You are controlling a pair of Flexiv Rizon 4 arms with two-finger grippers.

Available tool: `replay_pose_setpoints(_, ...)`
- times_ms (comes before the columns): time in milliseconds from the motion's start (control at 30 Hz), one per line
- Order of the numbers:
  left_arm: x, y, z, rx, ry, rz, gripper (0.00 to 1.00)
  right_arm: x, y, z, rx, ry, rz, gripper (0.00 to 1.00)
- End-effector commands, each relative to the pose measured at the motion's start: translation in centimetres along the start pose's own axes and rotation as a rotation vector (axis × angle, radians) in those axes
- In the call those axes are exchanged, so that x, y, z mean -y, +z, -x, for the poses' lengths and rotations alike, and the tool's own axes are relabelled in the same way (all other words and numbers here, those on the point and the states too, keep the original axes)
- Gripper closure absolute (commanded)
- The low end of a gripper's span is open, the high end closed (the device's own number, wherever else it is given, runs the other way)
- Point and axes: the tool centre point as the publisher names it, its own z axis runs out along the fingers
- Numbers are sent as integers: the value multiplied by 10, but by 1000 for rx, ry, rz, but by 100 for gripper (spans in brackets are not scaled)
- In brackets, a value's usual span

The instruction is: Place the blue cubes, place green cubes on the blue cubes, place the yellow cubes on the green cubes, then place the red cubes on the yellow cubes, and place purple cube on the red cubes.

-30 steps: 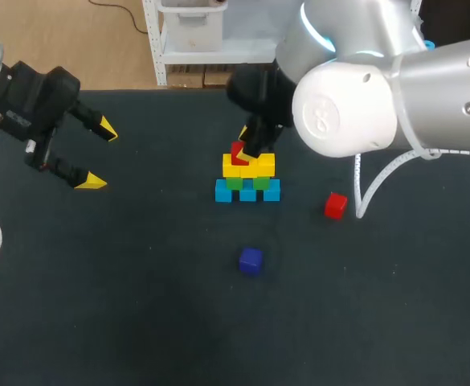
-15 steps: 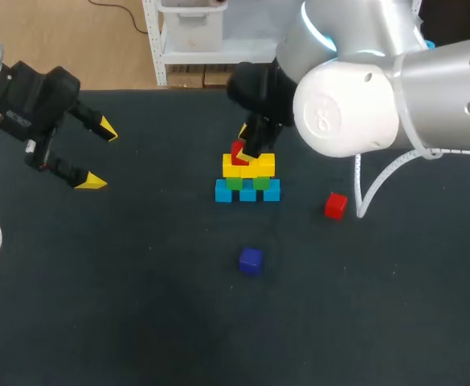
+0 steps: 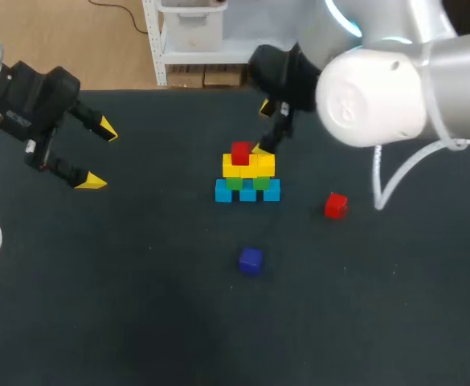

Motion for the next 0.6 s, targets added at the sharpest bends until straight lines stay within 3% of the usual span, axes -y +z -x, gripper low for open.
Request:
replay_pose_setpoints(33, 0, 0, -1, 3, 3, 2, 0, -15, -32, -27, 9, 34, -68, 0)
replay_pose_setpoints(300, 0, 0, -1, 3, 3, 2, 0, -30, -57, -71, 4, 140, -126, 0)
replay_pose_setpoints(600, 0, 0, -1, 3, 3, 2, 0, -52, -68, -105, 29, 236, -154, 0)
